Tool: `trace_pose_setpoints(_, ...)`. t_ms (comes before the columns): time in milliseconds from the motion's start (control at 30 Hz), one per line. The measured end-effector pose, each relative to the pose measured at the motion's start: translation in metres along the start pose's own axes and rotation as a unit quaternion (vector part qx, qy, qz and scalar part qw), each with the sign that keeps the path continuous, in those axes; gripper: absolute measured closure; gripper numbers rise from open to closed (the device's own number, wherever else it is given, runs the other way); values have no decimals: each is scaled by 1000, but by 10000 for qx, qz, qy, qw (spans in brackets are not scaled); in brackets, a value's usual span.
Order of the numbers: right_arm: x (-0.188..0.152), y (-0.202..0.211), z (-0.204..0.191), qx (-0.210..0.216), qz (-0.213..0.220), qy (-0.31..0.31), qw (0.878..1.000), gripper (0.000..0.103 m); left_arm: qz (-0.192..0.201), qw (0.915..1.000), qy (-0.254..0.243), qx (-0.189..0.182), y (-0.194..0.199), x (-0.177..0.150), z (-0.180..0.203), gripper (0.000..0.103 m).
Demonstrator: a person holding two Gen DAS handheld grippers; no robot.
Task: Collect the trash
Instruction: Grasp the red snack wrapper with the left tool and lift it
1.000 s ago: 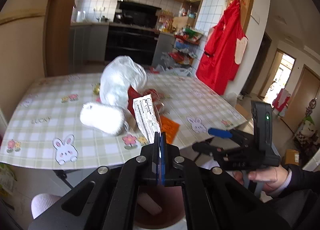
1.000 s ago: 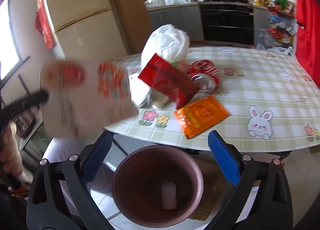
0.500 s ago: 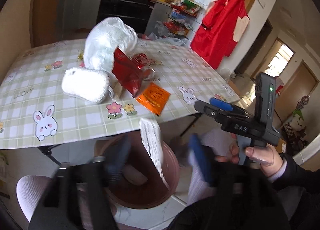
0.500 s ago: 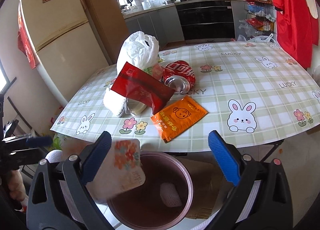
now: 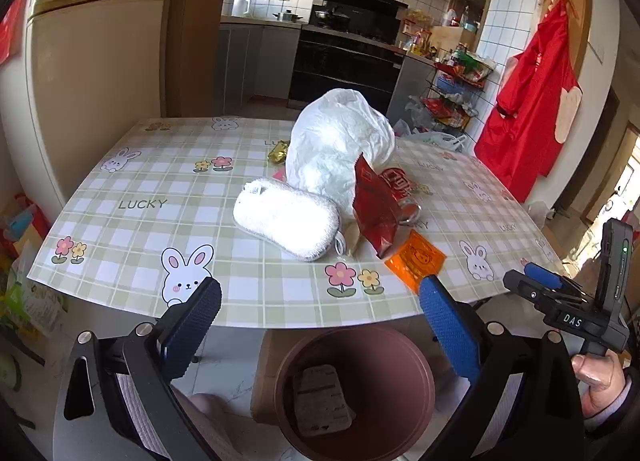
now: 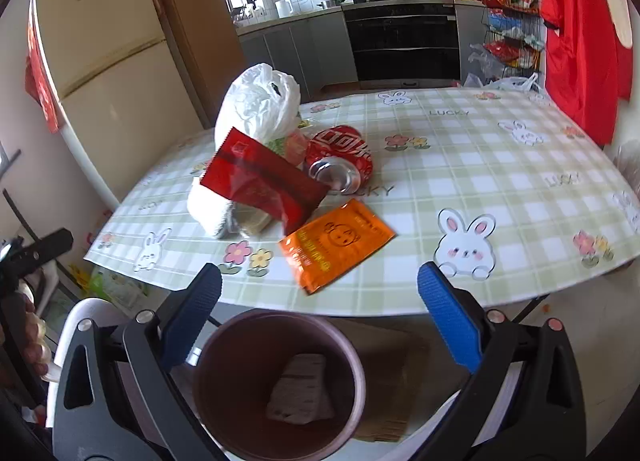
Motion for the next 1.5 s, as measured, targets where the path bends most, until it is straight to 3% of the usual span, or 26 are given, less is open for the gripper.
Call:
trace_pose_setpoints(200,38,-32,25,-62,86,-196,9998,6,144,9999,47,-12,-45,27,-9,6)
trace_pose_setpoints(333,72,-63,35,-156,-56,-123,9998,6,303,9994,-27,176,-76,66,-18,6)
trace_pose_setpoints(533,138,-82,35,-209,-529,-267,9980,6,-23,9999,17,154,-95,127,-16,6)
trace_pose_setpoints(700,162,-84,33,-293,-559,-304,9975,6,-283,9994,-79,-194,-104,143,-3,6)
trace_pose_setpoints(767,163,-85,33,-280,-480,-278,9981,6,-266,9990,-187,-303,-108,141,2,7)
trace_pose_setpoints(933,146,-90,34,-245,-329,-103,9991,6,-144,9982,-136,-574,-118,121,7,19)
trace_pose_setpoints(1133,119,-58,32,-324,-13,189,9993,6,-119,9962,-322,-795,-124,84,24,36)
trace_pose_setpoints(1333,95,-23,41,-241,-101,-248,9994,6,-531,9929,-481,-948,-139,64,44,43)
trace_pose_setpoints(1500,85,-18,46,-261,-91,-385,9989,6,-842,9918,-342,-903,-169,61,45,57)
Point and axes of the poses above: each gripper's, at about its wrist camera, not at the fingertips, and y roughly against the way its jaws point, z to its right, x to its top, the point moved 6 cm from there along -y, roughly the way its jaws point, and after that the axes turned 2 degrees about z, right-handed, at the moved point
